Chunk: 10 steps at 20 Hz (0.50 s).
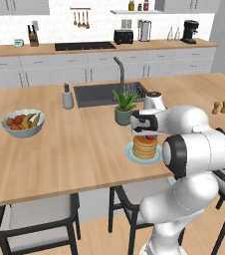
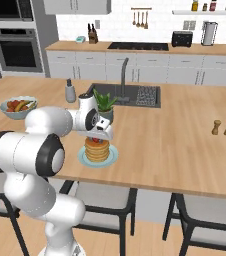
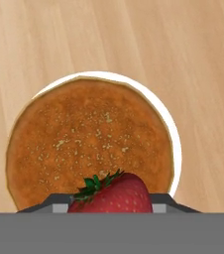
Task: Take the strawberry from the fridge and place it on top of the pancake, located on the dining counter.
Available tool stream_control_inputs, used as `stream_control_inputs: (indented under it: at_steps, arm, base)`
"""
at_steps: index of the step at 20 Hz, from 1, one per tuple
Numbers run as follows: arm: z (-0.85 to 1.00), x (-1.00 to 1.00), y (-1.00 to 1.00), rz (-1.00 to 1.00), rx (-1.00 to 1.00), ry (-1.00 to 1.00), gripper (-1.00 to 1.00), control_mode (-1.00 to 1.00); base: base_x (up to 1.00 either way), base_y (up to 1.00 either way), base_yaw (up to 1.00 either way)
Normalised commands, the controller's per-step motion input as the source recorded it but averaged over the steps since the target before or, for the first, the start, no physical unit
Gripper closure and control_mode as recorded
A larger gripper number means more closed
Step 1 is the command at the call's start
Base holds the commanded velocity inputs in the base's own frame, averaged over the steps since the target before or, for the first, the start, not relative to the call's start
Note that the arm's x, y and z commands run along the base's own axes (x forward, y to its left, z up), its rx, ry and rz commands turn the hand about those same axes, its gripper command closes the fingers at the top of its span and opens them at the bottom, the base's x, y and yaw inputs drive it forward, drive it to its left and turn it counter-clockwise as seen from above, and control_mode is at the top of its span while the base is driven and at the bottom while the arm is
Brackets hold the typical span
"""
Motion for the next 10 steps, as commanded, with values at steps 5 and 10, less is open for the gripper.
stream_control_inputs:
  at_steps: [5,10]
  arm:
    - [0.0,0.0,0.0,0.0,0.0,-0.01,-1.0,-1.0]
    - [0.0,0.0,0.0,0.0,0.0,-0.01,-1.0,-1.0]
  base:
    - [0.0,0.0,0.0]
    - [0.0,0.0,0.0]
